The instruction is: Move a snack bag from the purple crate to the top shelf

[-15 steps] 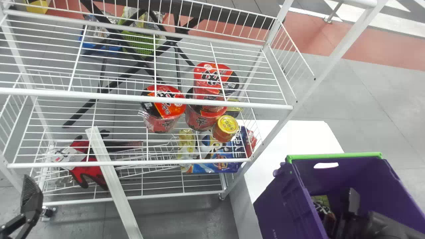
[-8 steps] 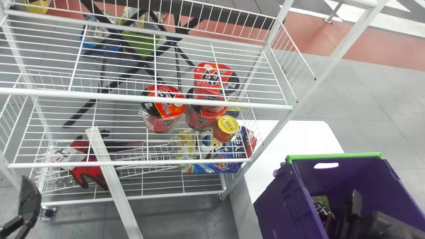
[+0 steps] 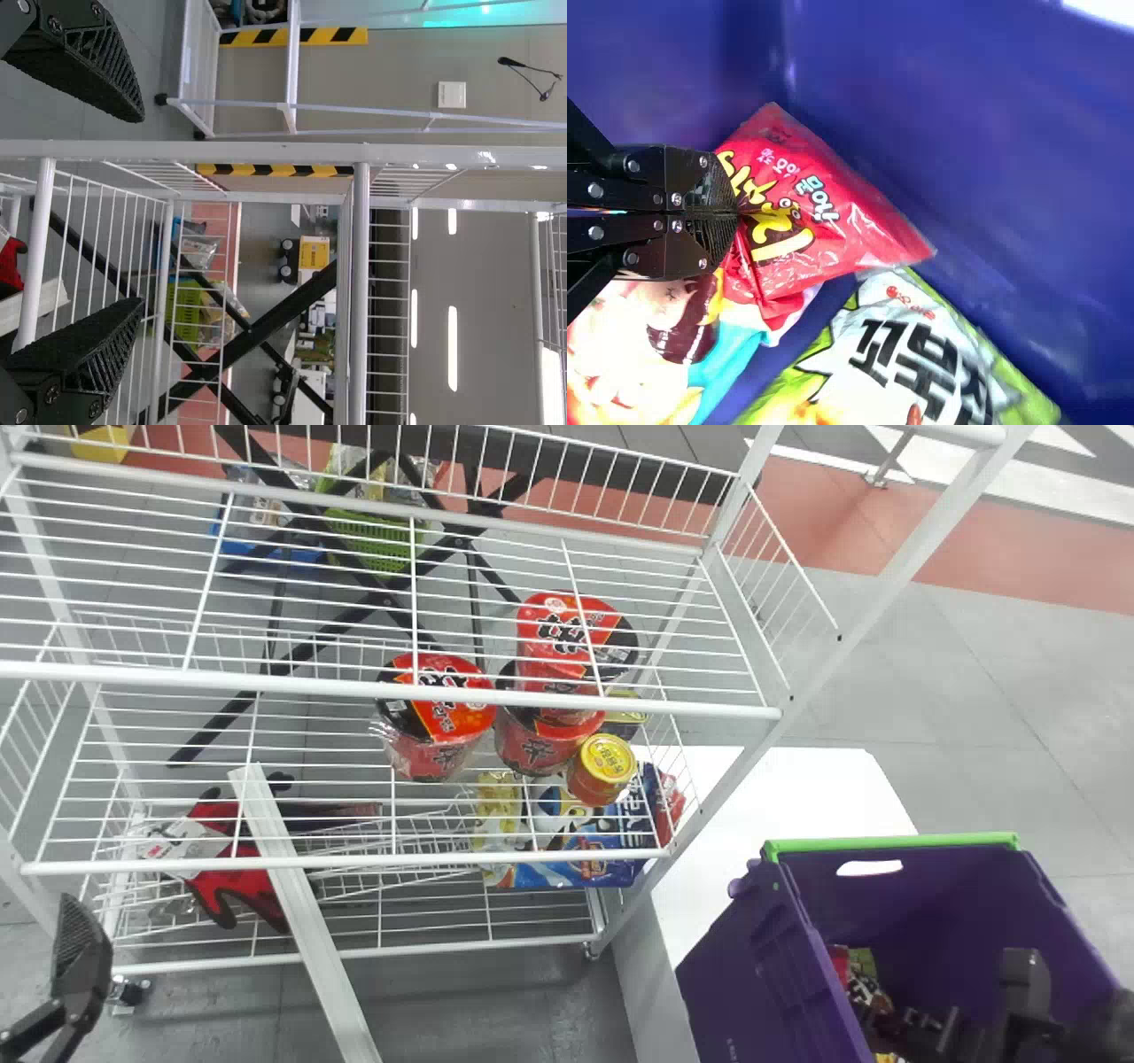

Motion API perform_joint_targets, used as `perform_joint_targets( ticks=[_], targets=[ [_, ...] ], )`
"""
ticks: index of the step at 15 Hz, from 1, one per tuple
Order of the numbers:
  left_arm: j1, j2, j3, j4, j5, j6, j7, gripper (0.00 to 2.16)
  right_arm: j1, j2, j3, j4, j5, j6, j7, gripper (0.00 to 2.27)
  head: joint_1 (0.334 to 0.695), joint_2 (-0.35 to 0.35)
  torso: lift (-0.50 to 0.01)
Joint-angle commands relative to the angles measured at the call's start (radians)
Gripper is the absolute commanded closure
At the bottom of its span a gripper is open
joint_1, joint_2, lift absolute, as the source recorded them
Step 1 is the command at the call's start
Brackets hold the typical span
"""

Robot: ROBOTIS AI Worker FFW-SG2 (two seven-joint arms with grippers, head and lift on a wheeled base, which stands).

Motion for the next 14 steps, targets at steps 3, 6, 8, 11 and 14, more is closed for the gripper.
perform_joint_targets(
  ticks=[3, 6, 8, 11, 14],
  targets=[
    [-0.012, -0.006, -0.006, 0.002, -0.008, 0.018, 0.000, 0.08, -0.001, 0.003, -0.079, -0.008, -0.016, 0.018, 0.044, 2.25, 0.695, -0.350, -0.429],
    [-0.015, -0.009, -0.006, 0.003, -0.009, 0.036, -0.001, 0.08, -0.001, 0.005, -0.079, -0.008, -0.019, 0.003, 0.046, 2.25, 0.695, -0.350, -0.418],
    [-0.015, -0.009, -0.005, 0.005, -0.009, 0.036, -0.001, 0.08, -0.001, 0.003, -0.073, -0.006, -0.015, -0.007, 0.044, 2.25, 0.695, -0.350, -0.410],
    [-0.018, -0.010, -0.005, 0.008, -0.009, 0.036, -0.001, 0.08, -0.006, 0.002, -0.065, 0.001, -0.007, -0.010, 0.044, 2.25, 0.695, -0.350, -0.398],
    [-0.020, -0.009, -0.005, 0.009, -0.006, 0.036, -0.001, 0.08, -0.008, -0.001, -0.062, 0.003, 0.001, 0.015, 0.038, 2.25, 0.695, -0.350, -0.386]
  ],
)
